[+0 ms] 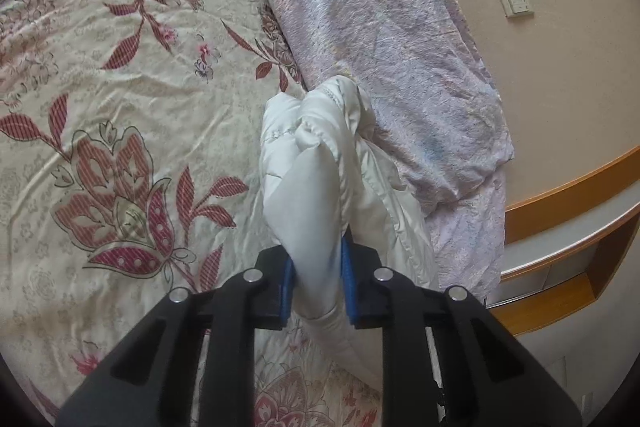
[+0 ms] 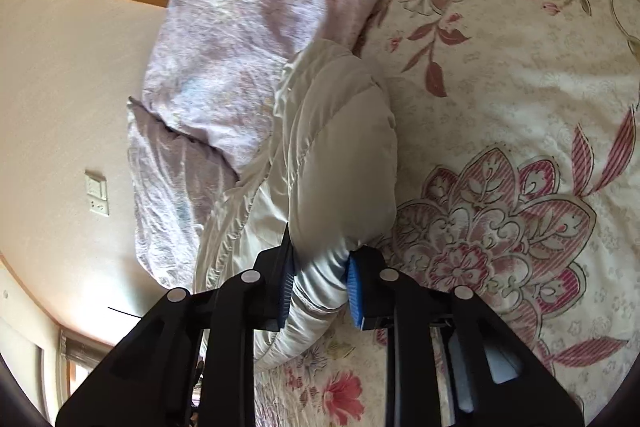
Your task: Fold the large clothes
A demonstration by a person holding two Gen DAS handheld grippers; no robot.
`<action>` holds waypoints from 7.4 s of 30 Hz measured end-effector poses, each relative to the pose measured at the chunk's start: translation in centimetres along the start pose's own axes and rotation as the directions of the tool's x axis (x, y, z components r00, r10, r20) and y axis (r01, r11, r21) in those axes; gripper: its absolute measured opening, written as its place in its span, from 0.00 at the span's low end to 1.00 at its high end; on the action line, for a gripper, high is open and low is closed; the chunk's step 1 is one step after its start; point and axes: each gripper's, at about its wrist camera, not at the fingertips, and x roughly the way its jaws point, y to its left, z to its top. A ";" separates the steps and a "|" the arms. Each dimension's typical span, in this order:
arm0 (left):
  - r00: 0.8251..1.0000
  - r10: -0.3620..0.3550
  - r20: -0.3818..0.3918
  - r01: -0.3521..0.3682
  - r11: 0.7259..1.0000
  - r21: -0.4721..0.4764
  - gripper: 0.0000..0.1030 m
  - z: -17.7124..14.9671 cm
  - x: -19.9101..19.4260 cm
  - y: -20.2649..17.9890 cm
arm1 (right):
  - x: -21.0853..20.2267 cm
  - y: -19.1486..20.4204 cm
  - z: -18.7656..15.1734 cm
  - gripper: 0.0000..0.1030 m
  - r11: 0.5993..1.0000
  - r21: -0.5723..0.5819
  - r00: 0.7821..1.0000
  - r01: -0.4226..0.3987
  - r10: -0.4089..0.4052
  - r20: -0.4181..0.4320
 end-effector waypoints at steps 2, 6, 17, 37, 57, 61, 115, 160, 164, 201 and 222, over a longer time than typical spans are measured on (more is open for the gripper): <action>1.000 0.003 0.007 -0.003 1.000 0.014 0.19 0.0 -1.2 0.2 | -0.7 0.3 -0.7 0.22 1.000 -0.015 1.000 -0.013 0.013 -0.015; 1.000 0.011 0.002 -0.011 1.000 0.016 0.19 -0.3 -4.2 1.7 | -2.3 0.3 -2.9 0.22 0.999 -0.045 0.998 -0.023 0.020 -0.058; 0.999 0.041 0.004 -0.041 0.999 0.019 0.20 -2.6 -13.3 6.3 | -7.6 -1.5 -9.8 0.22 0.994 -0.105 0.991 -0.018 0.004 -0.135; 0.976 0.201 0.088 -0.211 0.969 0.129 0.76 -3.7 -15.2 7.5 | -3.4 9.5 -10.9 0.50 0.796 -0.548 0.959 0.257 -0.281 0.040; 0.956 0.224 0.190 -0.265 0.938 0.224 0.80 -5.6 -16.5 6.2 | 6.6 15.6 -18.5 0.50 0.642 -0.753 0.951 0.141 -0.299 -0.077; 0.961 0.222 0.165 -0.258 0.936 0.239 0.81 -6.0 -15.9 5.9 | 7.1 15.0 -18.8 0.51 0.637 -0.755 0.950 0.154 -0.306 -0.064; 0.990 0.089 -0.110 -0.060 0.968 0.245 0.82 -1.4 -8.1 5.6 | 9.6 15.4 -23.5 0.55 0.429 -0.860 0.896 0.276 -0.439 0.069; 0.995 -0.099 -0.035 0.096 0.731 0.676 0.39 -8.7 -9.2 -16.5 | 9.8 14.8 -24.4 0.56 0.384 -0.870 0.899 0.310 -0.416 0.136; 0.991 -0.123 -0.052 0.123 0.688 0.715 0.40 -10.9 -8.9 -19.1 | 9.0 14.6 -23.1 0.56 0.425 -0.869 0.917 0.253 -0.392 0.075; 0.944 0.005 -0.331 0.283 0.509 0.813 0.44 -30.4 4.3 -26.1 | -9.6 3.0 -14.1 0.56 0.634 -0.690 0.937 0.348 -0.267 0.227; 0.941 0.148 -0.304 0.237 0.355 0.905 0.52 -37.7 9.3 -26.0 | -10.7 -0.7 -13.0 0.60 0.699 -0.622 0.935 0.354 -0.272 0.227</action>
